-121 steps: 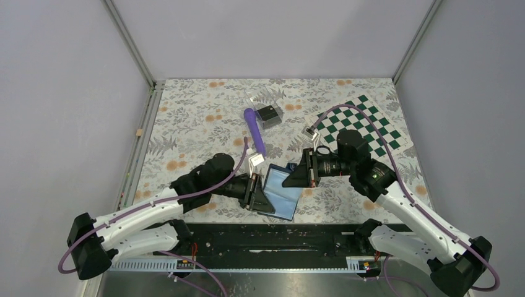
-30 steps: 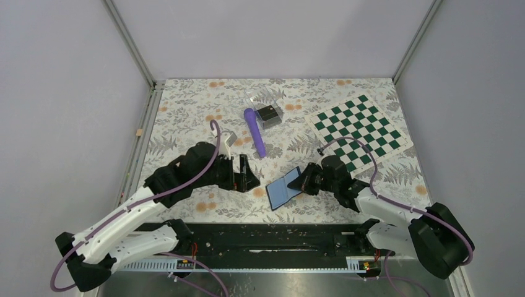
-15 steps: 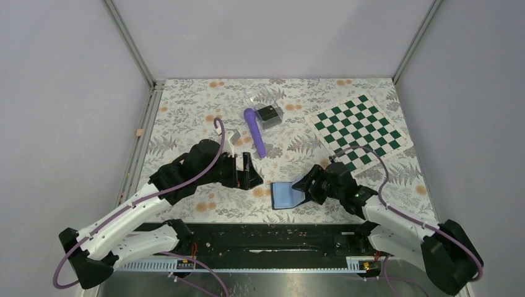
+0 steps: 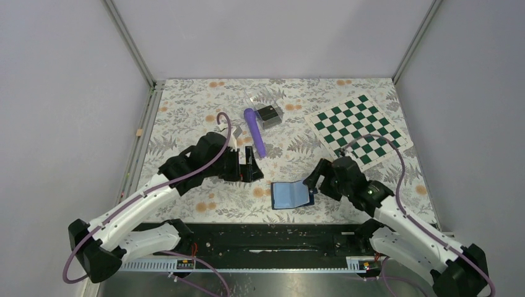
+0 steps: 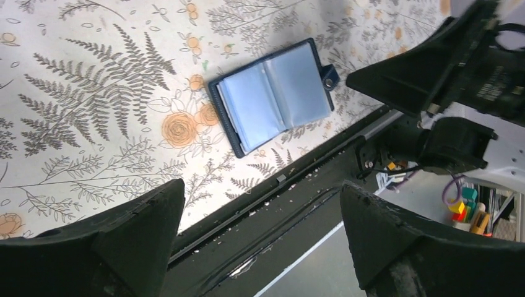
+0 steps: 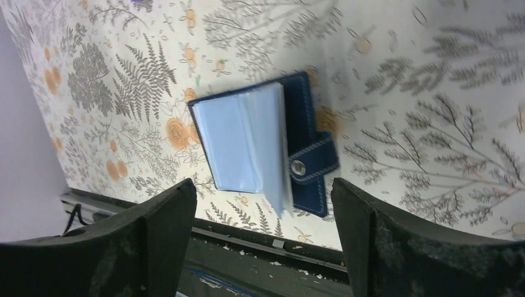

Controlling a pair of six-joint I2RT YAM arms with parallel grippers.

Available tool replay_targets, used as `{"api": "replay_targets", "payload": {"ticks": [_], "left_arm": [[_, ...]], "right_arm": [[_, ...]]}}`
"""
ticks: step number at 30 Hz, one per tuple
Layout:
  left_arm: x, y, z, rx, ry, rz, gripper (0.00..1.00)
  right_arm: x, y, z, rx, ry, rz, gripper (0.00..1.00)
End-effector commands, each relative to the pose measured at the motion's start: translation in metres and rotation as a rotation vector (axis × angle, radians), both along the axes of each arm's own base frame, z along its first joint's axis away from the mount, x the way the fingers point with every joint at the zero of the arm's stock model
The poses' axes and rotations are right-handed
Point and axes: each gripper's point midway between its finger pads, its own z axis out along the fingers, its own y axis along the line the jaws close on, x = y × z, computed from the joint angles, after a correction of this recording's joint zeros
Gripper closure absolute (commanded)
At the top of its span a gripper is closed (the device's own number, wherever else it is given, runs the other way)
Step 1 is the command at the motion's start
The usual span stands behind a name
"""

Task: Put the credit cards into the card holder
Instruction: Place the card holder at the center of the board, then move the storage box to the center of the board.

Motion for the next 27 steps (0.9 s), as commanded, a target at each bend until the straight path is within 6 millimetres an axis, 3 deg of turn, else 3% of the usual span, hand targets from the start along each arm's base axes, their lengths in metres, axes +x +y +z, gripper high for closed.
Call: {"api": "replay_targets", "payload": {"ticks": [1, 3, 9, 17, 23, 27], "left_arm": [[0.017, -0.007, 0.013, -0.045, -0.001, 0.017, 0.05], [0.027, -0.006, 0.011, -0.04, 0.006, 0.035, 0.06], [0.048, -0.003, 0.012, -0.041, 0.01, 0.06, 0.06], [0.059, 0.006, 0.005, -0.027, 0.017, 0.064, 0.07], [0.056, 0.012, -0.006, -0.024, 0.037, 0.046, 0.07], [0.053, 0.015, -0.012, -0.029, 0.044, 0.036, 0.07]], "right_arm": [[0.024, 0.01, 0.035, -0.127, -0.105, 0.168, 0.1], [0.044, 0.014, 0.048, -0.17, -0.143, 0.166, 0.01], [0.119, 0.039, 0.069, -0.242, -0.13, 0.107, 0.0], [0.229, 0.088, 0.081, -0.087, -0.014, -0.016, 0.0], [0.287, 0.112, 0.06, 0.043, 0.147, -0.095, 0.02], [0.314, 0.122, 0.043, 0.107, 0.244, -0.153, 0.07]]}}
